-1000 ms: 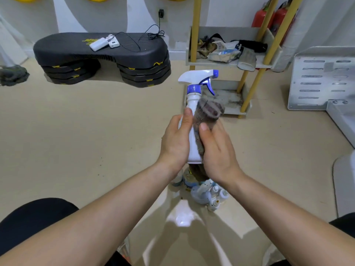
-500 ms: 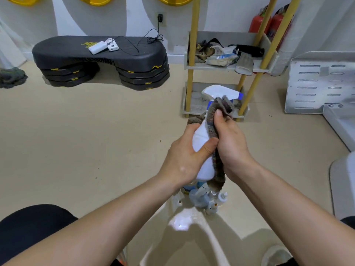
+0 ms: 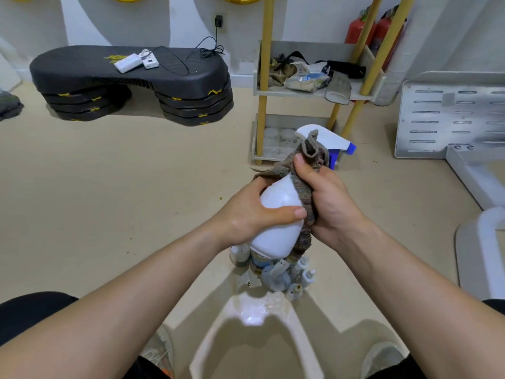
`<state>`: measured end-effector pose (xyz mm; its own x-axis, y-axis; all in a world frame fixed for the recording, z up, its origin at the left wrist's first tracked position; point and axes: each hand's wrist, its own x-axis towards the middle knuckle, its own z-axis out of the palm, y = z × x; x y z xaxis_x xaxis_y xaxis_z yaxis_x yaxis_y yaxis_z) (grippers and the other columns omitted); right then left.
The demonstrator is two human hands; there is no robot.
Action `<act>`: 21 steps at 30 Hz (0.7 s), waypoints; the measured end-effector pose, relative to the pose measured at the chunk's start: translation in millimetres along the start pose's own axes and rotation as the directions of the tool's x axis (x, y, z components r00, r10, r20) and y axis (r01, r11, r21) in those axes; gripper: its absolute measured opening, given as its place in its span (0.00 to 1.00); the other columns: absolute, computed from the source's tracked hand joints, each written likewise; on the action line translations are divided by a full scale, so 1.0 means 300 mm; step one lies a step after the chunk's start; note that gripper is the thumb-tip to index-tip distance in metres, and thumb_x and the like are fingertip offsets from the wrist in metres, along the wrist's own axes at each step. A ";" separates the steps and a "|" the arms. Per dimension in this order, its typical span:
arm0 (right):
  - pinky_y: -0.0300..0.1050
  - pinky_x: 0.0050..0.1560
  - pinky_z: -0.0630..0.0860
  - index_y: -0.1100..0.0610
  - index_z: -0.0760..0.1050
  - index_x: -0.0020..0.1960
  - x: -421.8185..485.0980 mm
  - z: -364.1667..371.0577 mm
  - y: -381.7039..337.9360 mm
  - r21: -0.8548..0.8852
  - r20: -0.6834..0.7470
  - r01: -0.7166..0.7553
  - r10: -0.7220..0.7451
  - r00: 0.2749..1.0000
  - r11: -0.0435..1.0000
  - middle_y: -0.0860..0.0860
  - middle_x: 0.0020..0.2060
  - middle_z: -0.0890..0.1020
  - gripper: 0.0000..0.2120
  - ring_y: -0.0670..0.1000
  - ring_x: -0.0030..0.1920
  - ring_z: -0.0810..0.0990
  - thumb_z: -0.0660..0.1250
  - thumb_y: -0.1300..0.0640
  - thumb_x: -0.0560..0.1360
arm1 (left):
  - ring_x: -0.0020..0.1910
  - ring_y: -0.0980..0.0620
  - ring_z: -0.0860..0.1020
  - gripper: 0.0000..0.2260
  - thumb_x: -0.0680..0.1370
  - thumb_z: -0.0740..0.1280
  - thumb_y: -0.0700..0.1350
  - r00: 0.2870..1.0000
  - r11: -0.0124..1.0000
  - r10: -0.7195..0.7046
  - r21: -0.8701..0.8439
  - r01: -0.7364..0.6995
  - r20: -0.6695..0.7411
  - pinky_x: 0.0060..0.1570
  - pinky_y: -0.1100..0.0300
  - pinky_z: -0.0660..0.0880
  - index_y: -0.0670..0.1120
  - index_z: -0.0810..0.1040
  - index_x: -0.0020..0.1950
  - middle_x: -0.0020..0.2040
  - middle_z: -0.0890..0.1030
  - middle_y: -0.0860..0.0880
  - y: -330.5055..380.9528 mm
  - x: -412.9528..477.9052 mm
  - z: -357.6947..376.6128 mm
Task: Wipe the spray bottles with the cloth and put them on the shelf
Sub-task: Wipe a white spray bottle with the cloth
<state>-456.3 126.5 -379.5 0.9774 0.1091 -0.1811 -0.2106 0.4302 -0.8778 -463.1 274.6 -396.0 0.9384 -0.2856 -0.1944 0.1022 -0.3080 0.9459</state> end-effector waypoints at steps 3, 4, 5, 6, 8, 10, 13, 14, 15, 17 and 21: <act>0.53 0.51 0.82 0.60 0.79 0.57 -0.005 0.003 -0.021 0.036 0.040 -0.031 0.030 0.999 0.999 0.58 0.48 0.85 0.14 0.57 0.48 0.84 0.65 0.50 0.79 | 0.42 0.50 0.85 0.27 0.58 0.74 0.61 0.992 0.976 -0.041 -0.206 0.065 0.119 0.42 0.57 0.81 0.45 0.81 0.49 0.43 0.86 0.48 0.027 -0.015 -0.007; 0.52 0.49 0.83 0.59 0.79 0.55 -0.006 0.007 -0.023 0.018 0.032 -0.020 0.019 0.999 1.000 0.57 0.46 0.85 0.13 0.56 0.46 0.85 0.65 0.50 0.80 | 0.41 0.49 0.85 0.27 0.58 0.74 0.62 0.994 0.972 -0.044 -0.224 0.067 0.103 0.40 0.57 0.80 0.45 0.82 0.48 0.42 0.86 0.47 0.034 -0.017 -0.002; 0.50 0.46 0.83 0.59 0.79 0.54 -0.004 0.012 -0.021 -0.011 0.008 0.004 -0.004 1.000 1.000 0.56 0.44 0.85 0.12 0.55 0.44 0.85 0.65 0.51 0.80 | 0.40 0.50 0.85 0.27 0.58 0.74 0.63 0.997 0.977 -0.045 -0.206 0.056 0.058 0.40 0.57 0.80 0.45 0.82 0.47 0.41 0.86 0.48 0.039 -0.017 0.007; 0.49 0.45 0.83 0.59 0.80 0.54 -0.003 0.019 -0.014 -0.045 -0.028 0.026 -0.028 0.999 0.999 0.56 0.43 0.86 0.11 0.54 0.43 0.86 0.65 0.52 0.81 | 0.40 0.51 0.85 0.29 0.57 0.73 0.66 0.999 0.990 -0.045 -0.135 0.043 -0.012 0.40 0.56 0.80 0.46 0.81 0.47 0.41 0.86 0.50 0.043 -0.015 0.016; 0.48 0.45 0.83 0.60 0.80 0.54 0.002 0.025 0.003 -0.109 -0.095 0.047 -0.057 0.994 0.993 0.55 0.43 0.86 0.10 0.53 0.43 0.86 0.66 0.53 0.81 | 0.42 0.54 0.83 0.34 0.54 0.70 0.73 0.985 0.992 -0.004 0.123 0.026 -0.170 0.42 0.54 0.80 0.50 0.80 0.49 0.43 0.85 0.53 0.041 -0.010 0.036; 0.48 0.45 0.83 0.60 0.79 0.54 0.007 0.028 0.012 -0.128 -0.134 0.014 -0.032 0.991 0.992 0.55 0.42 0.85 0.11 0.54 0.42 0.85 0.66 0.53 0.81 | 0.44 0.55 0.81 0.36 0.55 0.63 0.78 0.963 0.940 0.043 0.337 0.050 -0.265 0.43 0.55 0.78 0.54 0.77 0.50 0.45 0.82 0.55 0.041 -0.018 0.058; 0.49 0.45 0.84 0.61 0.78 0.55 0.013 0.020 -0.005 -0.108 -0.154 -0.005 -0.012 0.988 0.994 0.56 0.42 0.85 0.14 0.55 0.42 0.85 0.65 0.50 0.81 | 0.46 0.55 0.81 0.31 0.63 0.62 0.78 0.953 0.981 0.020 0.188 0.039 -0.302 0.43 0.57 0.76 0.55 0.77 0.51 0.46 0.82 0.57 0.038 -0.032 0.073; 0.51 0.47 0.84 0.61 0.79 0.56 0.012 0.018 -0.017 -0.086 -0.157 0.000 -0.013 0.988 0.996 0.57 0.44 0.86 0.16 0.56 0.44 0.86 0.65 0.49 0.82 | 0.48 0.53 0.82 0.28 0.69 0.62 0.76 0.962 0.999 -0.029 0.023 0.037 -0.272 0.43 0.58 0.76 0.54 0.78 0.52 0.47 0.83 0.56 0.031 -0.031 0.072; 0.52 0.51 0.84 0.62 0.79 0.57 0.013 0.013 -0.024 -0.065 -0.163 0.003 -0.014 0.987 0.998 0.57 0.48 0.86 0.18 0.57 0.48 0.86 0.64 0.48 0.82 | 0.49 0.49 0.83 0.27 0.74 0.60 0.73 0.974 0.981 -0.118 -0.175 0.084 -0.192 0.45 0.57 0.77 0.52 0.80 0.55 0.49 0.84 0.53 0.025 -0.032 0.069; 0.57 0.59 0.81 0.61 0.79 0.60 0.012 0.006 -0.032 -0.039 -0.174 -0.010 0.003 0.985 0.999 0.59 0.54 0.86 0.21 0.59 0.54 0.85 0.63 0.45 0.81 | 0.50 0.42 0.84 0.31 0.77 0.54 0.72 0.953 0.812 -0.290 -0.504 0.295 0.090 0.46 0.51 0.80 0.52 0.79 0.64 0.54 0.85 0.46 0.012 -0.048 0.059; 0.62 0.62 0.77 0.60 0.78 0.54 0.013 0.004 -0.030 -0.053 -0.167 -0.016 0.007 0.986 0.998 0.62 0.48 0.83 0.22 0.61 0.50 0.83 0.62 0.41 0.80 | 0.46 0.36 0.82 0.38 0.75 0.49 0.75 0.899 0.603 -0.335 -0.669 0.435 0.283 0.44 0.46 0.80 0.47 0.81 0.63 0.54 0.84 0.38 -0.001 -0.063 0.060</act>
<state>-450.6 124.2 -371.7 0.9653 -0.0390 -0.2582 -0.2247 0.3801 -0.8972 -486.9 263.9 -397.3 0.7160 -0.4103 -0.5648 0.6906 0.2973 0.6594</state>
